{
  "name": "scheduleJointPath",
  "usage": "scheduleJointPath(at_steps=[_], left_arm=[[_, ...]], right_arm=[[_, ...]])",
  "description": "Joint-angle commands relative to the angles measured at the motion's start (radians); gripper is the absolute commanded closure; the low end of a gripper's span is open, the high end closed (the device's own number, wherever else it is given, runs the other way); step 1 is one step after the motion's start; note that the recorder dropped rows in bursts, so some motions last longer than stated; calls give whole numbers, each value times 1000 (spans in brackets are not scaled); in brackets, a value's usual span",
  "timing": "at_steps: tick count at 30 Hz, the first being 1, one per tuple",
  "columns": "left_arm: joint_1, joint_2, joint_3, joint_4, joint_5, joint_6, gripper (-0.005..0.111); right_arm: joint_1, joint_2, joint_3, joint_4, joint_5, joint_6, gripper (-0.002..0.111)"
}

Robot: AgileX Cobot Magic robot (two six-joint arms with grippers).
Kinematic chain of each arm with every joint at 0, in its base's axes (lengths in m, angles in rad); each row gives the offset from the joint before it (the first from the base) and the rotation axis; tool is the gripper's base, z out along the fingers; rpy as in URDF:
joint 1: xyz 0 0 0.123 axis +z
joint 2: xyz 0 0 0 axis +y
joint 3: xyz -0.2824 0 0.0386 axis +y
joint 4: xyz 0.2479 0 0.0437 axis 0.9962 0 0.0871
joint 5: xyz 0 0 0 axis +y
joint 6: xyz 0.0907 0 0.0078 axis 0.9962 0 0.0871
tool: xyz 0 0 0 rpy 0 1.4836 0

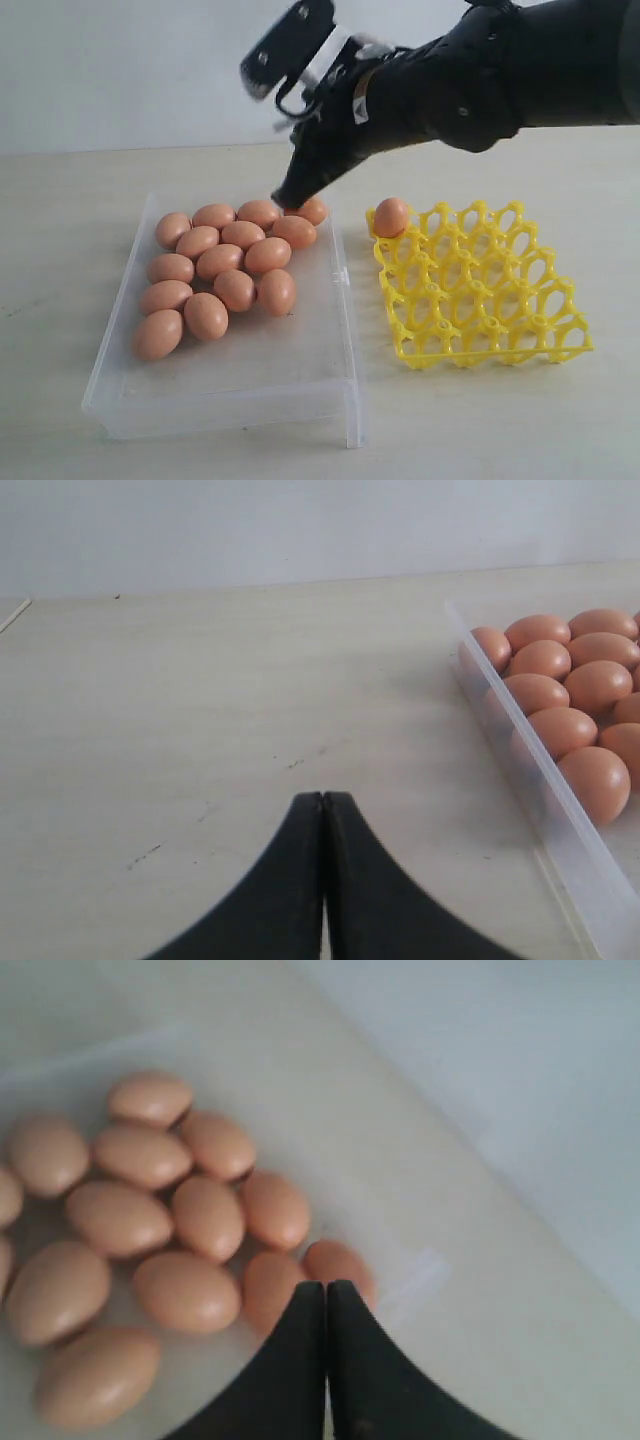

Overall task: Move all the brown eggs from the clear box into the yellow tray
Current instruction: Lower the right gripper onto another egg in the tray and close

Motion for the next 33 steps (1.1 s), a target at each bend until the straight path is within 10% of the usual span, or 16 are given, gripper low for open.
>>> scheduleJointPath(at_steps=[1,8,33], left_arm=[[3,4,-5,-1,-5,3,107],[3,4,-5,-1,-5,3,107],[3,4,-5,-1,-5,3,107]], right_arm=[[26,77,-125,320,254,-191,102],[26,267,-386,650,569,-191,56],[38,591,-703,528,744,-70,55]])
